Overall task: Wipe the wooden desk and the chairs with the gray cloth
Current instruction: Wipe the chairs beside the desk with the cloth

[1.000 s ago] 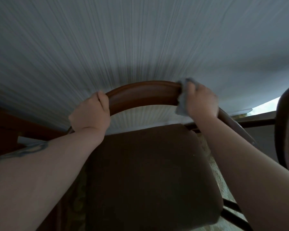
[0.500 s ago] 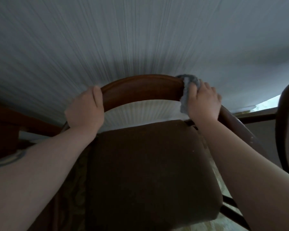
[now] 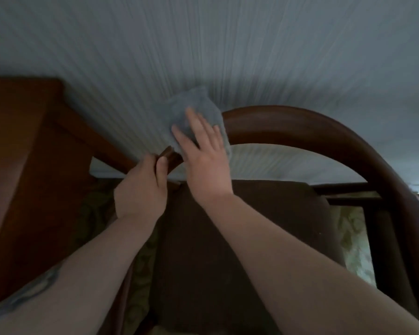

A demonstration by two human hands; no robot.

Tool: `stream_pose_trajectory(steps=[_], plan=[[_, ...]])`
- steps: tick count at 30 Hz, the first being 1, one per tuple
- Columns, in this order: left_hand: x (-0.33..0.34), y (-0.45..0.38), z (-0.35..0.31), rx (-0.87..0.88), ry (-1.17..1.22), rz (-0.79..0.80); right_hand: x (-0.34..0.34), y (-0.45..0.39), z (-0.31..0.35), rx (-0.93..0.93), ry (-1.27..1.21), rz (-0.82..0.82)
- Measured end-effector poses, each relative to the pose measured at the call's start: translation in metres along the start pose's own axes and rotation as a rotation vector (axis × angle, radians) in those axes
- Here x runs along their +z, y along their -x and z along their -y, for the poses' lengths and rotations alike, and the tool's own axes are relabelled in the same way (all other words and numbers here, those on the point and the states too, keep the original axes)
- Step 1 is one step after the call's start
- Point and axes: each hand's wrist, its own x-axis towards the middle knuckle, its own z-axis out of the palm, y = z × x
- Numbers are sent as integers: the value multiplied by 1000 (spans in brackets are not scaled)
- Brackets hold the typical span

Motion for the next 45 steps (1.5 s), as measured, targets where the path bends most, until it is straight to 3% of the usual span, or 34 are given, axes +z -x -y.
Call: stream_pose_trajectory(steps=[5,10,12,16,20,22,24,27,29,30,34,36,40,42,43,45], plan=[[-1,1,1,5,-26,-39,-6,2,-24,28,-43,-149],[4,-2,0,-1,-64,-41,-42,8,-89,770,-105,-585],[4,-1,-1,-5,-56,-37,-35,4,-77,751,-179,-565],[4,-2,0,2,-48,-35,-25,-3,-53,434,-232,-281],[4,0,3,4,14,-59,-39,0,-70,716,-308,-528],[3,5,8,-31,58,-81,-33,-4,-56,789,-365,-568],[4,17,18,-78,84,-97,-17,-10,-22,693,-359,-418],[0,45,37,-142,84,-94,7,-5,31,139,-123,-56],[-7,66,51,-213,75,-54,14,-4,40,-172,76,97],[-11,76,59,-260,74,-18,15,-7,36,-193,164,119],[-17,113,89,-416,144,71,9,-19,44,65,314,212],[-16,124,99,-489,197,81,18,-7,79,-43,406,425],[-13,131,106,-506,217,62,35,47,132,-484,230,727],[-14,130,104,-534,276,41,38,50,119,-586,242,710],[-15,130,103,-541,294,21,38,49,111,-549,276,641],[-18,128,100,-532,284,8,34,49,106,-299,288,464]])
